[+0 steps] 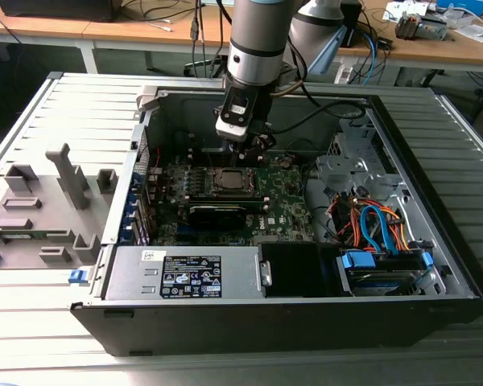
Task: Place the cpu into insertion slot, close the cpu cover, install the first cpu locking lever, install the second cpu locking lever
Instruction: 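Install the first cpu locking lever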
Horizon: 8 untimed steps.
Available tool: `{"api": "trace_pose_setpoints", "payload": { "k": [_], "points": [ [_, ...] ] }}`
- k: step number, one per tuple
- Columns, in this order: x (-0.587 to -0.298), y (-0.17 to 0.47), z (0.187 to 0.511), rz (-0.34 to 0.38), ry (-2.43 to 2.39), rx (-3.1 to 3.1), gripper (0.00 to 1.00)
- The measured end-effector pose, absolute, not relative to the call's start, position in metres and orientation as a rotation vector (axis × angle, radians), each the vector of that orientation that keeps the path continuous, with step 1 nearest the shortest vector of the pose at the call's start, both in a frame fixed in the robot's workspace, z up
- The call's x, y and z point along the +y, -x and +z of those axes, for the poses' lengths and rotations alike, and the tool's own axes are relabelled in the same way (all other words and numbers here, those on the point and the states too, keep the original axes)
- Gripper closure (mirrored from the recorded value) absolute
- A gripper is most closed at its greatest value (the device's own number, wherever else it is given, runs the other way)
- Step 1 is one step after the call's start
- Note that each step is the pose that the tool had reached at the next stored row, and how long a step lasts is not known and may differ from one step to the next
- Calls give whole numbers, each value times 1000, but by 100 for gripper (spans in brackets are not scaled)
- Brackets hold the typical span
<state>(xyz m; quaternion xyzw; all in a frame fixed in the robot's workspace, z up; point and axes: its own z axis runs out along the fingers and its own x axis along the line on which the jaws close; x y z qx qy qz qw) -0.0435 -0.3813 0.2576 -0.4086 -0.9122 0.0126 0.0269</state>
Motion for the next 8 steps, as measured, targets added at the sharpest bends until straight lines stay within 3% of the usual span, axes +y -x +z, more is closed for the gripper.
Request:
{"api": "trace_pose_setpoints", "payload": {
  "k": [8],
  "points": [
    [-381, 43, 258, 40, 1234, -2830, 89]
  ]
}}
